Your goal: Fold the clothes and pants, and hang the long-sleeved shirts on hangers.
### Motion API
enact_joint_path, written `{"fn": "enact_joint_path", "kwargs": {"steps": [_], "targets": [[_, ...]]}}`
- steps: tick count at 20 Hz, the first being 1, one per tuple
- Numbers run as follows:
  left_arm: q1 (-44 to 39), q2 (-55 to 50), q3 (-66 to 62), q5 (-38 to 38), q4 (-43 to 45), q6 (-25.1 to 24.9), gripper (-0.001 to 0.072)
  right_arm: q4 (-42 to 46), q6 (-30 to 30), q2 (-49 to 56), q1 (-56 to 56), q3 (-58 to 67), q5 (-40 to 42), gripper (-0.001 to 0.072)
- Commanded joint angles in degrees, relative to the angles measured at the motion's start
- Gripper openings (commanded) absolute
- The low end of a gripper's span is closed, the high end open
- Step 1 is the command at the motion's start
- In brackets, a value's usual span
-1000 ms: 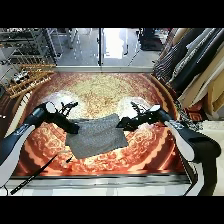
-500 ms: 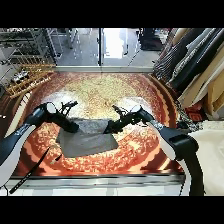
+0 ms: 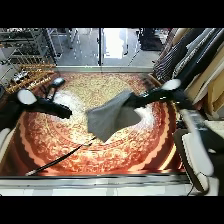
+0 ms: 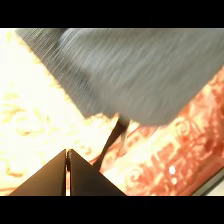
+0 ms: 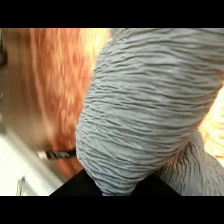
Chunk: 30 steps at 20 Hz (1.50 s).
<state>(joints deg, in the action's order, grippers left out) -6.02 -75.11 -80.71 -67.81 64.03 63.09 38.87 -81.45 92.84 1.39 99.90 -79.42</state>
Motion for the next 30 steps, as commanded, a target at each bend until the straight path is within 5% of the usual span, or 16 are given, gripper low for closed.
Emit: {"fn": "enact_joint_path", "kwargs": {"steps": [1,5,10,12,18,19,20,21,25,30], "targets": [[0.2,7.8,-0.6,-3.0,-1.9,1.0,0.0015,4.5,-4.7,-13.3,15.6,0.3,-3.6,0.0021],[0.2,10.1,-0.6,-9.9,-2.5,1.5,0.0015,11.6,-4.6,-23.1,41.7,0.3,-13.0,0.0020],[0.2,8.7,-0.1,-9.8,-2.7,1.4,0.0016,19.5,-2.5,-26.1,73.6,-8.4,-24.2,0.0021],[0.2,7.2,-0.1,-9.5,-2.8,1.2,0.0016,29.0,2.8,-28.5,79.7,-17.8,-24.9,0.0021],[0.2,3.5,-0.1,-8.7,-2.7,1.0,0.0016,47.8,2.4,-29.4,83.3,-45.4,-16.4,0.0040],[0.2,3.3,-0.1,-8.6,-2.7,0.3,0.0016,49.2,2.4,-28.9,83.3,-46.9,-14.5,0.0229],[0.2,3.4,-0.1,-8.5,-2.5,-0.7,0.0015,49.6,2.4,-28.3,83.3,-46.6,-14.3,0.0553],[0.2,3.4,-0.1,-8.5,-2.3,-1.6,0.0016,49.7,2.4,-28.0,83.3,-44.6,-15.1,0.0690],[0.4,3.4,-0.1,-8.5,11.3,0.4,0.0016,47.8,-1.2,-27.8,82.4,-26.3,-23.9,0.0698],[4.4,3.4,-0.1,-10.2,34.7,18.8,0.0017,15.6,-2.9,-27.8,70.8,-8.7,-14.7,0.0696]]}}
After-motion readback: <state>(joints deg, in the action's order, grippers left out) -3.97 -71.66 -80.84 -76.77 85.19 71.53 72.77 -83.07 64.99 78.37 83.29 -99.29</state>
